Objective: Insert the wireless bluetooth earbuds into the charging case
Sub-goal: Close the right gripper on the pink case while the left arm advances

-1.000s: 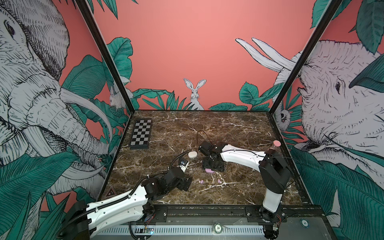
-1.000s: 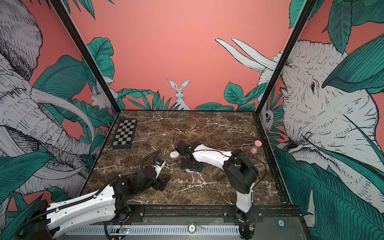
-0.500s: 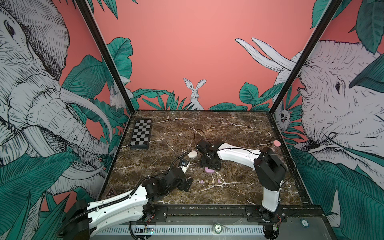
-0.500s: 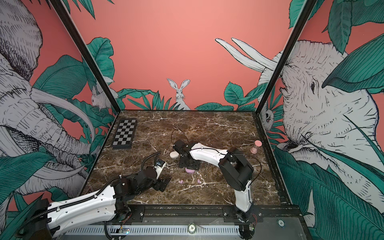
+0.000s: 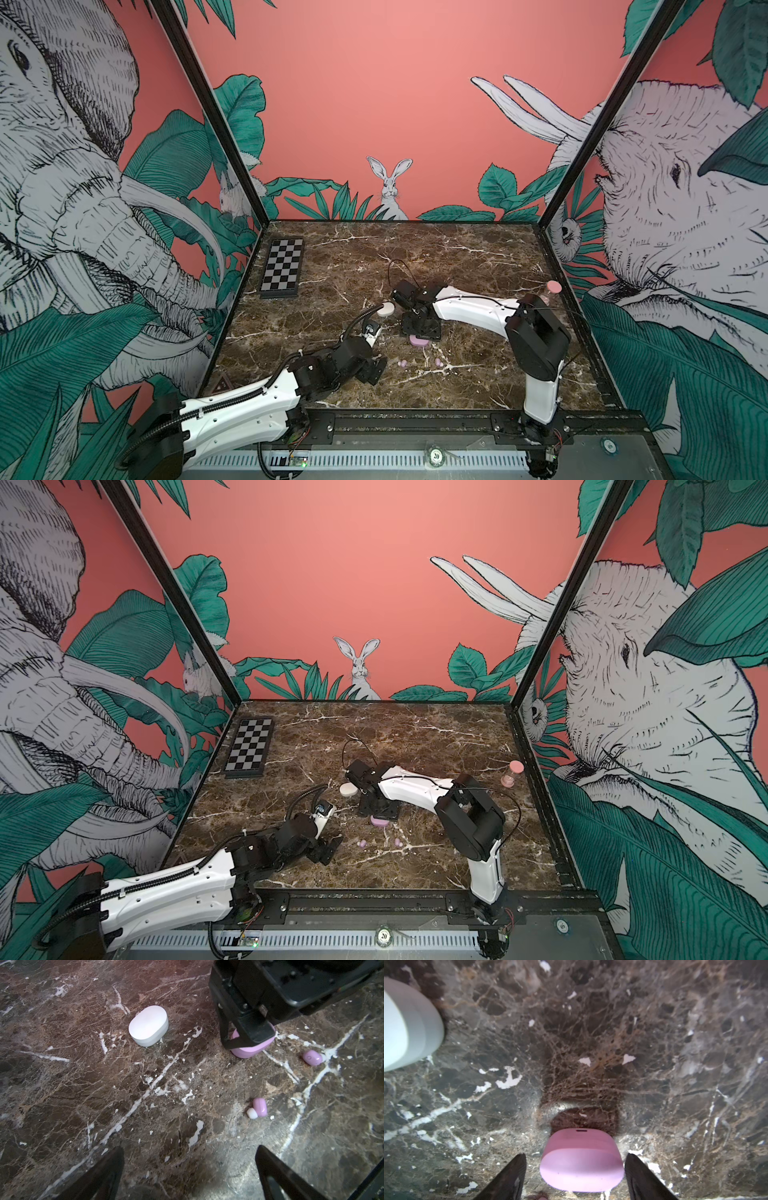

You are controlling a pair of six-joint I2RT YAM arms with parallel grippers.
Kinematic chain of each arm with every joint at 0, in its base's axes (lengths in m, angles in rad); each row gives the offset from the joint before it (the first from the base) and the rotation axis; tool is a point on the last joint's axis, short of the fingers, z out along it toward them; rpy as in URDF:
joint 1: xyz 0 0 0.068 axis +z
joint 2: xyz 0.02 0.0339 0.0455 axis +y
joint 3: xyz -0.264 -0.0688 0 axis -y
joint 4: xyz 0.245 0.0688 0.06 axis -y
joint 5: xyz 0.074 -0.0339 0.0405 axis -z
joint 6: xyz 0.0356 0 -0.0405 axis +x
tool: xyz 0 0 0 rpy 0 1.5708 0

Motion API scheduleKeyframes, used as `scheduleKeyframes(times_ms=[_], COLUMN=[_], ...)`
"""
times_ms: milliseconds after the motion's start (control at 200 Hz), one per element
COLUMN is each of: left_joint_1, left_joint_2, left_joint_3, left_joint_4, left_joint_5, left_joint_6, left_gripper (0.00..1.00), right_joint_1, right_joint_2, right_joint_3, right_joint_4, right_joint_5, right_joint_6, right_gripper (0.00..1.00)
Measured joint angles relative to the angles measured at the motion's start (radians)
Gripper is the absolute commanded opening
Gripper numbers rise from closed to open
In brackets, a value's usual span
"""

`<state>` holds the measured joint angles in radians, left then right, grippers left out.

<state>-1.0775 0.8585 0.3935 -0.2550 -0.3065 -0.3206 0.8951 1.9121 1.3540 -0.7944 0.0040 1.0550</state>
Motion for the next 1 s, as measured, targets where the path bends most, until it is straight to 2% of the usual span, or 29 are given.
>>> scheduleKeyframes(times_ms=[490,1000], left_joint_1=[-0.004,-0.008], left_joint_2=[0.000,0.001], left_joint_3=[0.000,0.000], left_joint_4=[0.000,0.000], left_joint_5=[-0.002,-0.009], left_joint_6=[0.000,0.000], left_gripper=[0.99,0.99], right_joint_1=[0.000,0.008], right_joint_2=[0.000,0.020], right_joint_3=[0.000,0.000], right_joint_4=[-0.009,-0.018], right_joint_5=[0.009,0.015], right_joint_6=[-0.003,-0.011], right_gripper=[0.75,0.68])
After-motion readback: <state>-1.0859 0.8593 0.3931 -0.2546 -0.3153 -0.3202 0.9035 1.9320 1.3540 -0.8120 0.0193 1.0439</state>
